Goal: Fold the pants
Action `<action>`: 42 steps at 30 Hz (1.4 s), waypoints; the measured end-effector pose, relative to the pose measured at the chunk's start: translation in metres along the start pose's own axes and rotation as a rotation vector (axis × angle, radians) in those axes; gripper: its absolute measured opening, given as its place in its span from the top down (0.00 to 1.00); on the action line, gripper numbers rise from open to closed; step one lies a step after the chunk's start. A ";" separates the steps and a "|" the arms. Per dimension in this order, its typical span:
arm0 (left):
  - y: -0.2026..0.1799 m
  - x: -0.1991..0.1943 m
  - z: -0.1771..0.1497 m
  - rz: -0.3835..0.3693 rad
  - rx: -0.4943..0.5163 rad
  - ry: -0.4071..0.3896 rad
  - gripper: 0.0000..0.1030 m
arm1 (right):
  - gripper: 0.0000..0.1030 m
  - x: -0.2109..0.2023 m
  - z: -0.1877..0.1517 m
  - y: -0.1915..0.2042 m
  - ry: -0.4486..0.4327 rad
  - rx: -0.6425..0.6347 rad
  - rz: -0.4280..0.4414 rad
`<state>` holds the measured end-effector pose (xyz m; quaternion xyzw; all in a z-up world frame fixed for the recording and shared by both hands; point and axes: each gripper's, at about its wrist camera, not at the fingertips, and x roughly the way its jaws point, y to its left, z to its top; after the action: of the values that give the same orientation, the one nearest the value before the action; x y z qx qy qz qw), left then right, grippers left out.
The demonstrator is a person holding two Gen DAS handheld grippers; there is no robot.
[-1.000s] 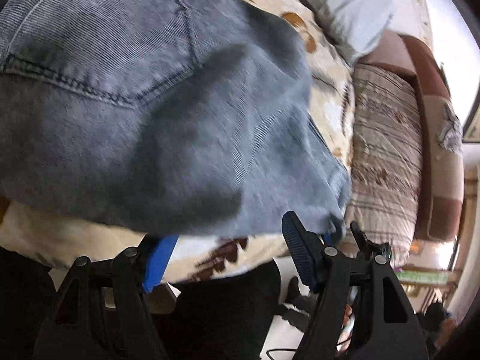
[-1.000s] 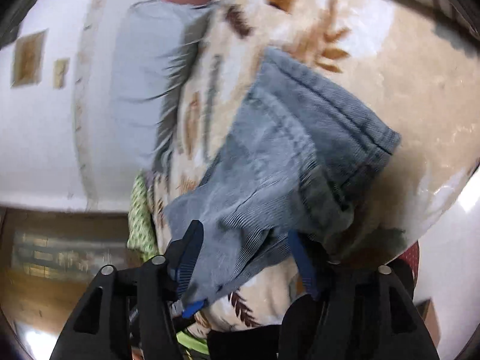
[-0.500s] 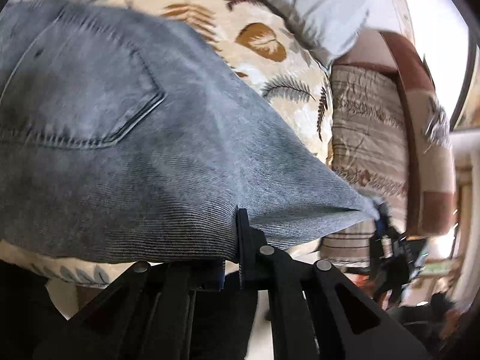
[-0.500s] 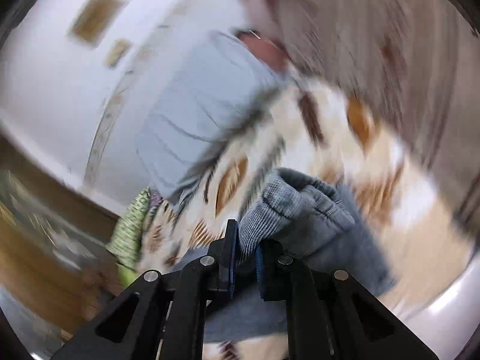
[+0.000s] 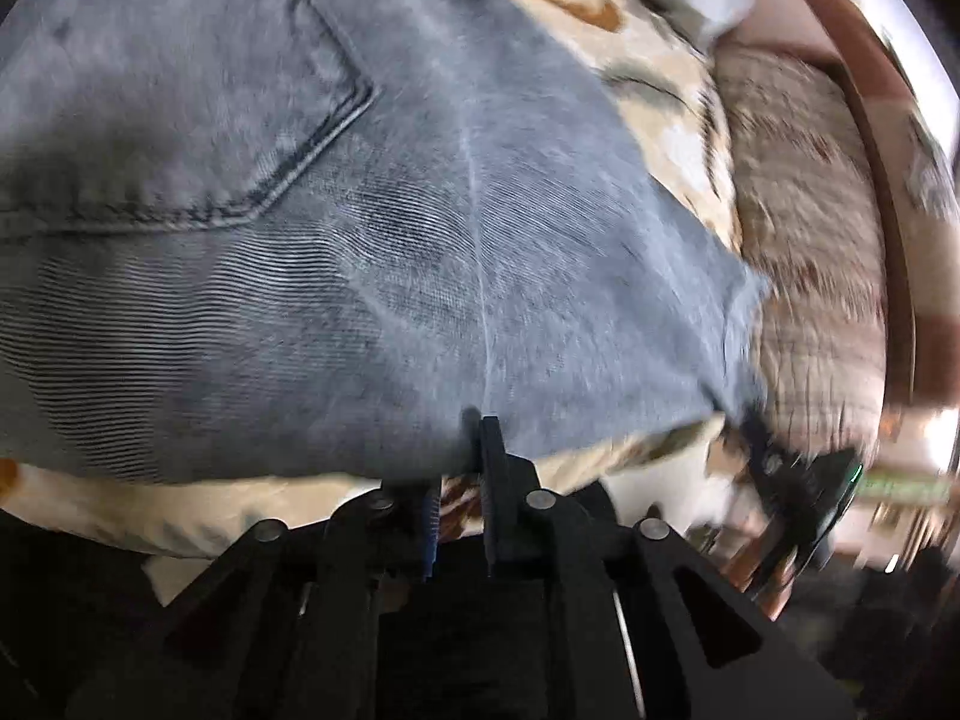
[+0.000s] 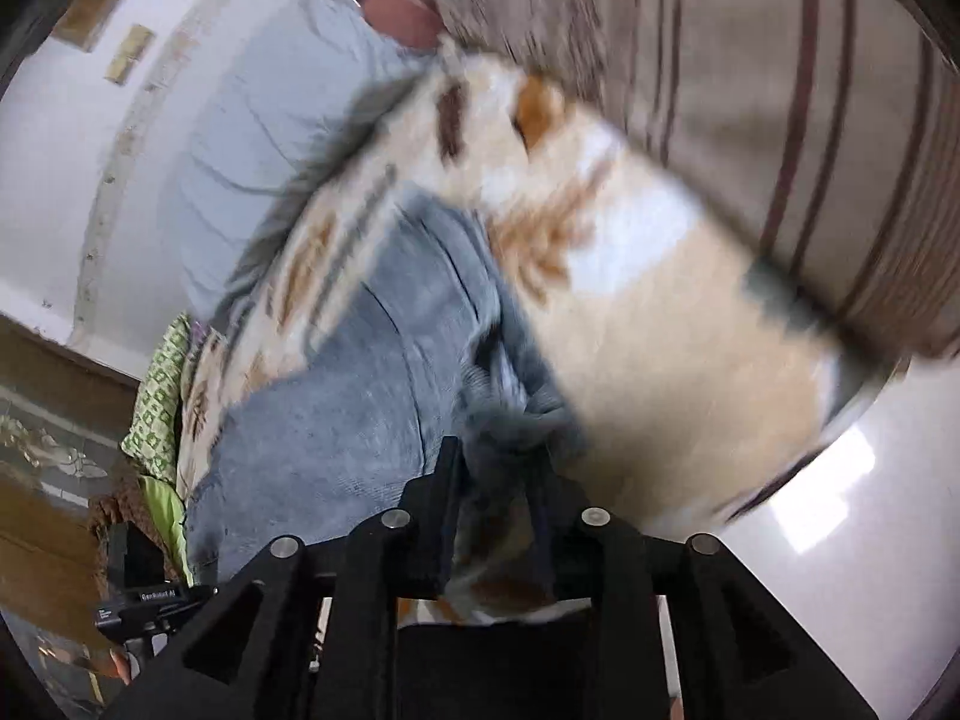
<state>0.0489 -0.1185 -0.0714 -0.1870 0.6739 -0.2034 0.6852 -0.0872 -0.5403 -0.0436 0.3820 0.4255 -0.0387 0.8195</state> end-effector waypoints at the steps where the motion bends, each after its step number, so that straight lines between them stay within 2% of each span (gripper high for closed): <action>1: 0.001 -0.007 -0.004 0.001 0.032 -0.001 0.89 | 0.63 -0.012 0.007 0.003 -0.046 -0.027 -0.012; 2: 0.002 -0.019 -0.008 0.004 0.071 -0.011 0.89 | 0.52 -0.019 0.014 0.009 -0.080 -0.058 -0.022; 3: 0.005 -0.030 -0.012 0.006 0.095 -0.026 0.89 | 0.48 -0.022 0.022 0.016 -0.105 -0.098 -0.028; 6: 0.033 -0.082 -0.007 0.012 0.092 -0.125 0.84 | 0.45 -0.012 0.048 0.033 -0.107 -0.161 -0.002; 7: 0.049 -0.103 0.002 0.036 0.061 -0.180 0.75 | 0.45 -0.002 0.058 0.038 -0.098 -0.166 0.002; 8: 0.064 -0.119 0.009 0.065 0.035 -0.222 0.61 | 0.45 0.006 0.066 0.040 -0.091 -0.166 -0.005; 9: 0.086 -0.138 0.018 0.105 -0.005 -0.273 0.55 | 0.45 0.017 0.073 0.042 -0.082 -0.166 -0.015; 10: 0.101 -0.149 0.024 0.129 -0.031 -0.302 0.49 | 0.45 0.028 0.081 0.044 -0.070 -0.168 -0.026; 12: 0.143 -0.175 0.045 0.190 -0.108 -0.347 0.49 | 0.45 0.048 0.091 0.049 -0.057 -0.179 -0.065; 16: 0.205 -0.201 0.073 0.215 -0.250 -0.376 0.48 | 0.45 0.082 0.100 0.059 -0.013 -0.218 -0.141; 20: 0.239 -0.188 0.091 0.180 -0.312 -0.328 0.41 | 0.45 0.095 0.102 0.060 0.005 -0.226 -0.208; 22: 0.246 -0.173 0.096 0.148 -0.307 -0.280 0.41 | 0.45 0.097 0.102 0.057 0.016 -0.212 -0.203; 24: 0.250 -0.157 0.099 0.069 -0.288 -0.218 0.41 | 0.45 0.101 0.102 0.058 0.026 -0.212 -0.205; 25: 0.249 -0.150 0.100 0.038 -0.278 -0.206 0.41 | 0.45 0.106 0.103 0.060 0.032 -0.219 -0.214; 27: 0.240 -0.147 0.099 -0.005 -0.229 -0.238 0.41 | 0.52 0.112 0.102 0.064 0.039 -0.246 -0.250; 28: 0.235 -0.150 0.098 -0.005 -0.213 -0.258 0.48 | 0.75 0.113 0.102 0.067 0.039 -0.265 -0.274; 29: 0.229 -0.153 0.098 -0.005 -0.189 -0.276 0.66 | 0.93 0.113 0.102 0.071 0.035 -0.294 -0.317; 30: 0.222 -0.156 0.098 0.012 -0.165 -0.286 0.75 | 0.93 0.113 0.104 0.074 0.035 -0.320 -0.337; 31: 0.218 -0.160 0.101 0.045 -0.143 -0.294 0.84 | 0.95 0.107 0.107 0.077 0.015 -0.314 -0.314; 32: 0.215 -0.162 0.103 0.079 -0.128 -0.301 0.88 | 0.95 0.100 0.111 0.078 -0.013 -0.302 -0.296; 34: 0.219 -0.161 0.110 0.148 -0.118 -0.294 0.89 | 0.96 0.090 0.118 0.079 -0.067 -0.265 -0.269; 36: 0.226 -0.155 0.117 0.178 -0.138 -0.281 0.89 | 0.97 0.093 0.121 0.076 -0.078 -0.238 -0.282; 42: 0.228 -0.145 0.123 0.258 -0.125 -0.278 0.88 | 0.97 0.124 0.114 0.053 -0.030 -0.174 -0.350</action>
<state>0.1764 0.1495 -0.0667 -0.1677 0.6027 -0.0437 0.7789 0.0886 -0.5457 -0.0623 0.2294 0.4747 -0.1494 0.8365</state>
